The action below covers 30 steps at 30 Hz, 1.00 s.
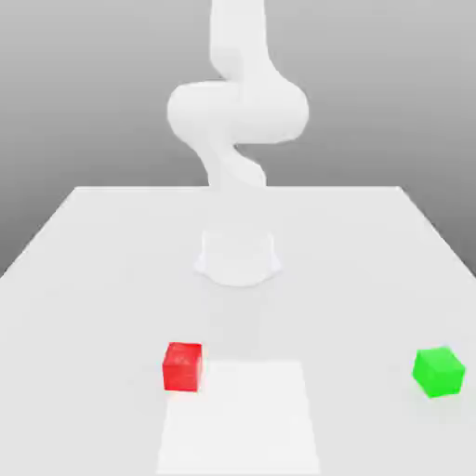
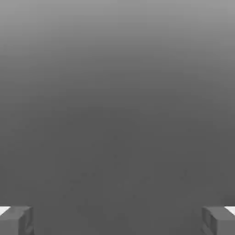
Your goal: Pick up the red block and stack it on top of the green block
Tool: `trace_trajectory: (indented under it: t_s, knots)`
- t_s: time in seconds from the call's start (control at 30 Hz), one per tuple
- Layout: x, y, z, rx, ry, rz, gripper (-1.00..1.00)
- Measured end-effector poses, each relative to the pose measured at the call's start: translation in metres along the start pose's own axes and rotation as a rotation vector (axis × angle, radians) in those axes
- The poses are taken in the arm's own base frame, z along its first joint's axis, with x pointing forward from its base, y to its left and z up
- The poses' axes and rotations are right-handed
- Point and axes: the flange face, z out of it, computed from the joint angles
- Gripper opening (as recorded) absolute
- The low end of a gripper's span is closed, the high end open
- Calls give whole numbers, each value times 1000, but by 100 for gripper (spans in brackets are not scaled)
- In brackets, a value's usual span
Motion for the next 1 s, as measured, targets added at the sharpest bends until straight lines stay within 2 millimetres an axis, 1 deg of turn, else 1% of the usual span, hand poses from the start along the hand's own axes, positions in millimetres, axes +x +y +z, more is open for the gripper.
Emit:
trace_trajectory:
  t_s: [0.1, 0.23, 0.37, 0.47, 0.57, 0.6, 0.67, 0.8, 0.83, 1.0]
  knots:
    - [-8, 29, 76, -88, -71, 9, 0]
    - [-31, 79, 163, -202, -167, 22, 0]
    - [-68, 142, 235, -315, -269, 36, 0]
    - [-107, 196, 278, -404, -354, 49, 0]
    - [-156, 258, 311, -499, -448, 64, 0]
    - [-168, 272, 320, -516, -466, 67, 0]
    - [-181, 287, 334, -529, -480, 68, 0]
    - [-200, 307, 361, -534, -484, 69, 0]
    - [-203, 310, 365, -534, -484, 69, -100]
    - [-204, 310, 365, -534, -485, 69, -100]
